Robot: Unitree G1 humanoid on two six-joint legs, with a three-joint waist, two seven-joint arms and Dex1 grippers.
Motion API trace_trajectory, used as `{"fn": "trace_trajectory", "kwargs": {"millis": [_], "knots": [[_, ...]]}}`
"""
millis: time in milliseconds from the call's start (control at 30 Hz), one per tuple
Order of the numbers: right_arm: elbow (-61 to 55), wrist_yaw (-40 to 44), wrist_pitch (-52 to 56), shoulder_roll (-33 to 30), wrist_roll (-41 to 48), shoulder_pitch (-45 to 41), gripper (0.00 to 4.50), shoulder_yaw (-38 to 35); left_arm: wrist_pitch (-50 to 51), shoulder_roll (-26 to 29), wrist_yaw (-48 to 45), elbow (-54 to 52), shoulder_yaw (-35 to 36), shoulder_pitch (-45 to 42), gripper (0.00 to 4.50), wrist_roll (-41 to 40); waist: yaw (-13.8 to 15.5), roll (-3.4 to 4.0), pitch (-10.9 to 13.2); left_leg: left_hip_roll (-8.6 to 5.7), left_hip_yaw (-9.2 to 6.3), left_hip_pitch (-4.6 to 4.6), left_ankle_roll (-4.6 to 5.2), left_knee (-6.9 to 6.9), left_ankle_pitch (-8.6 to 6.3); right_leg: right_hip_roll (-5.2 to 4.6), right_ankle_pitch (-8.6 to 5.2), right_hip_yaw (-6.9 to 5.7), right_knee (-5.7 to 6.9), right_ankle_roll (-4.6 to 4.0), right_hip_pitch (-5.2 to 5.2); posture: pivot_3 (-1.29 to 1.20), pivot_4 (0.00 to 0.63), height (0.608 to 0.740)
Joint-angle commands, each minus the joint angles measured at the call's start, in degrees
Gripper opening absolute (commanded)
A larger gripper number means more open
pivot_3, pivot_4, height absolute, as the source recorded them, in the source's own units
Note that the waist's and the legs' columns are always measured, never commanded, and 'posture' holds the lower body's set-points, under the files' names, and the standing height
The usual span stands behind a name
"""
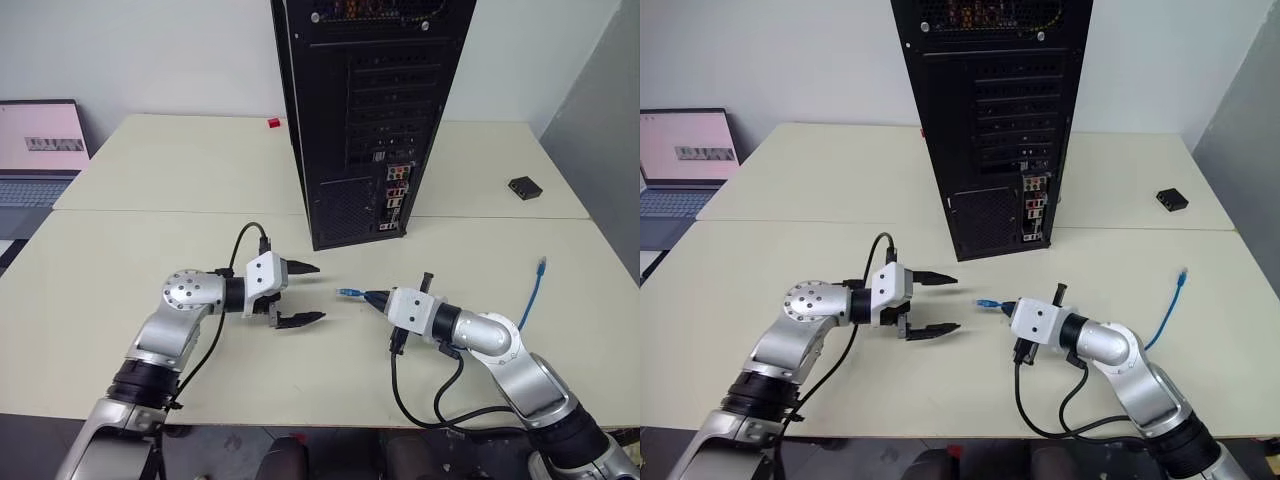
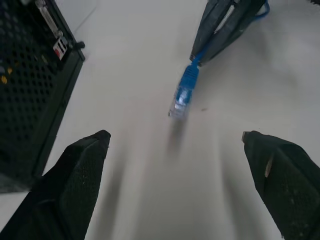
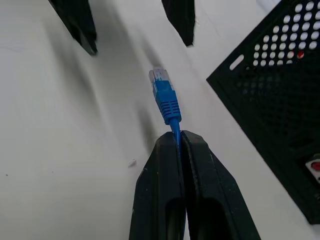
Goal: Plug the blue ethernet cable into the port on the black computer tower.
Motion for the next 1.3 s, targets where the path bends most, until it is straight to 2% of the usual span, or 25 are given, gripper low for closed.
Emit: {"fn": "trace_trajectory", "kwargs": {"millis": [33, 333, 467, 667, 800, 1000, 1267, 1300], "knots": [[-3.46, 0.67, -0.42, 0.07, 0.49, -0.39, 0.03, -1.09, -3.75, -0.73, -1.67, 2.43, -0.6, -2.46, 4.5, 0.26, -0.02, 0.0, 0.0, -0.01, 0.01, 0.0, 0.0, 0.0, 0.0, 0.0, 0.0, 0.01, 0.01, 0.0, 0.0, 0.0, 0.15, 0.74], [-5.52, 0.67, 0.97, 0.13, 0.74, 0.61, 0.03, -1.51, -6.53, -2.32, -4.14, 7.66, -1.46, -4.83, 4.5, 0.43, -0.02, 0.0, 0.0, -0.01, -0.01, 0.0, 0.0, 0.01, 0.0, 0.0, 0.0, -0.01, 0.03, 0.0, 0.0, 0.0, 0.15, 0.74], [-5.71, 0.61, 1.16, 0.09, 0.52, 0.74, 0.0, -1.63, -4.57, -3.71, -4.61, 7.31, -1.58, -5.06, 3.87, -0.69, -0.03, 0.0, 0.0, -0.01, -0.01, 0.0, 0.0, 0.01, 0.0, 0.0, 0.0, -0.01, 0.04, 0.0, 0.0, 0.0, 0.15, 0.74], [-5.8, 0.7, 1.11, -0.22, 0.4, 1.23, 0.0, -1.71, -2.68, -4.17, -4.91, 5.63, -1.3, -4.87, 2.38, -1.12, -0.06, 0.0, 0.0, -0.01, -0.02, 0.01, 0.0, 0.01, 0.0, 0.01, 0.0, -0.02, 0.05, 0.0, 0.0, 0.0, 0.15, 0.74], [-5.6, 0.76, 1.1, -0.25, 0.38, 1.24, 0.0, -1.7, -2.2, -4.06, -4.98, 5.08, -1.19, -4.71, 1.65, -1.08, -0.04, 0.0, 0.0, -0.01, -0.03, 0.01, 0.0, 0.02, 0.0, 0.0, 0.0, -0.02, 0.05, 0.0, 0.0, 0.0, 0.15, 0.74], [-5.27, 0.81, 0.99, -0.33, 0.28, 1.2, 0.0, -1.74, -1.71, -4.3, -4.68, 4.03, -1.37, -4.21, 0.27, -0.91, -0.02, 0.0, 0.0, -0.02, -0.02, 0.01, 0.0, 0.02, 0.0, 0.0, 0.0, -0.01, 0.05, 0.0, 0.0, 0.0, 0.15, 0.74], [-5.58, 2.24, 1.13, -0.33, 1.19, 1.38, 0.0, -1.61, -2.62, -4.34, -4.81, 3.51, -1.86, -3.74, 0.25, -0.28, -0.02, 0.0, 0.0, -0.01, -0.03, 0.01, 0.0, 0.02, 0.0, 0.0, 0.0, -0.02, 0.06, 0.0, 0.0, 0.0, 0.15, 0.74], [-6.17, 3.17, 1.54, -0.72, 2.02, 1.7, 0.24, -1.79, -3.01, -4.35, -4.89, 3.46, -1.99, -3.61, 0.25, -0.14, -0.02, 0.0, 0.0, -0.01, -0.03, 0.01, 0.0, 0.02, 0.0, 0.0, 0.0, -0.02, 0.06, 0.0, 0.0, 0.0, 0.15, 0.74]]}}
